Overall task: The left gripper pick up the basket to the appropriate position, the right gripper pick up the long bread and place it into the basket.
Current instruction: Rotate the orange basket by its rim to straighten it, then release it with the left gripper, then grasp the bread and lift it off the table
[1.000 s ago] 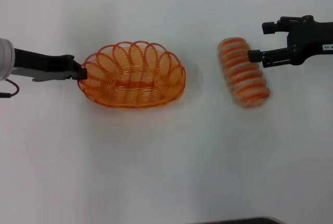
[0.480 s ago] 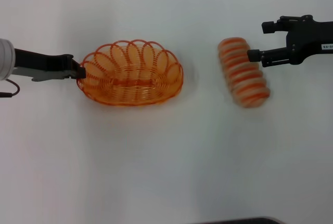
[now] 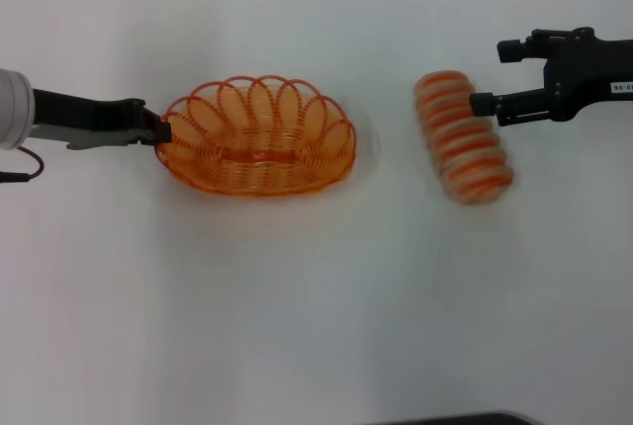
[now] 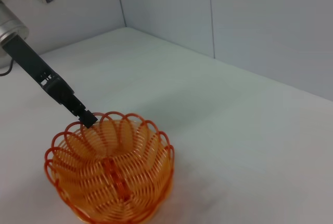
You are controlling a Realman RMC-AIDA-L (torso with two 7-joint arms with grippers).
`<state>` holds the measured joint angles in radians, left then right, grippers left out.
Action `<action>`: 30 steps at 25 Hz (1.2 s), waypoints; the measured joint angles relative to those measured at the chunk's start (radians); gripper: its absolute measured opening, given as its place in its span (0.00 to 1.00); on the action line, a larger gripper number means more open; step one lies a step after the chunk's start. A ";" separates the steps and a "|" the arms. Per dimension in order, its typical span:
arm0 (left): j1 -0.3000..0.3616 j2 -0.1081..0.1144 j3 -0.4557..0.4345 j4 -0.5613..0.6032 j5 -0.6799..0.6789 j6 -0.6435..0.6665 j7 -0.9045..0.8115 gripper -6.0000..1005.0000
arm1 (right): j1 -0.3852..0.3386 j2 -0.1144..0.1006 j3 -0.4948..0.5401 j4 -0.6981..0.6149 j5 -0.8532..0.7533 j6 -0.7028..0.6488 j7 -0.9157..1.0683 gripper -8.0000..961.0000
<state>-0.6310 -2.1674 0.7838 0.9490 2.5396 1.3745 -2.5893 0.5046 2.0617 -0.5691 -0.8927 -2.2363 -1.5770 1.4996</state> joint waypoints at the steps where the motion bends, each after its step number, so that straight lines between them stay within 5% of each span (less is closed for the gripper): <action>1: 0.000 0.000 0.000 0.000 0.000 -0.001 0.000 0.05 | 0.000 0.000 0.000 0.000 0.000 0.000 0.000 0.98; 19: 0.038 0.006 -0.002 0.090 -0.032 0.026 0.024 0.56 | 0.006 0.000 0.024 0.000 0.006 0.000 0.028 0.98; 26: 0.060 0.014 -0.036 0.108 -0.084 0.097 0.232 0.84 | 0.019 -0.008 0.027 0.000 0.073 0.000 0.140 0.98; 30: 0.109 0.022 -0.065 0.102 -0.185 0.155 0.436 0.87 | 0.052 -0.033 0.013 0.000 0.072 0.017 0.326 0.98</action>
<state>-0.5217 -2.1451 0.7192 1.0514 2.3544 1.5299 -2.1534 0.5567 2.0283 -0.5556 -0.8926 -2.1641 -1.5597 1.8257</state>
